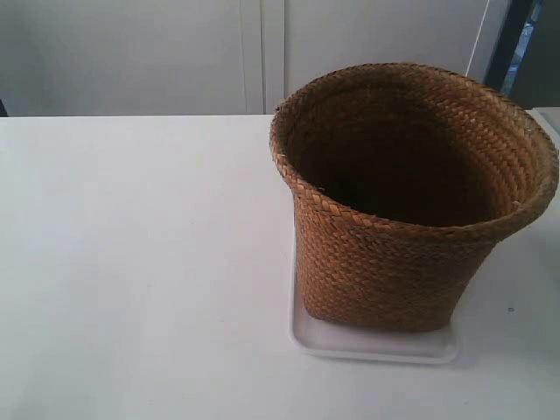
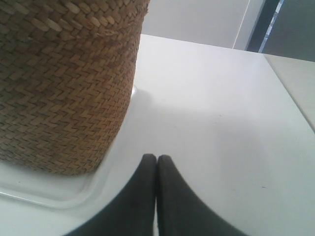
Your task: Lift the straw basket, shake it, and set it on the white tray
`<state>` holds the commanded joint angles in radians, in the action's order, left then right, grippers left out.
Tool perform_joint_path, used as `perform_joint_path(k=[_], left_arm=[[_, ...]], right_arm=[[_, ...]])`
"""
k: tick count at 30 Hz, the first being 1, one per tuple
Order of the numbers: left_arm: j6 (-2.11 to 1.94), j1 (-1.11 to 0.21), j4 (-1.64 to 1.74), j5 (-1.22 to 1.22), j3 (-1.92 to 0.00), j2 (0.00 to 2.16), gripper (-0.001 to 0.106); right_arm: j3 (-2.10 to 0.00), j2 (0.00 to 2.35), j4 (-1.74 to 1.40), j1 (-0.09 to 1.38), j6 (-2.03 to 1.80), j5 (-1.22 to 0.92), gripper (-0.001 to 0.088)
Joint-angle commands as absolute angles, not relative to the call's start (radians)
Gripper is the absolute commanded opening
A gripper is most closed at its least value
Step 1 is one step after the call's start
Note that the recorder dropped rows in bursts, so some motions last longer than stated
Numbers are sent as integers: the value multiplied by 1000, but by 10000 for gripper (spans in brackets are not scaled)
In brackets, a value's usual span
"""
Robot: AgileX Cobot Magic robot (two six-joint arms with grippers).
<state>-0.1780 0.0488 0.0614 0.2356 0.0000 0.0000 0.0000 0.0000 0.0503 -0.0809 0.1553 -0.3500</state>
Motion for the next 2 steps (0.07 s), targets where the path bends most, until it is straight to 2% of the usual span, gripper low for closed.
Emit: perform_joint_path(k=[2], left_arm=[[-178,49,61,236,0,0,7]], right_arm=[[0,0,50,-81,155,-350,4]])
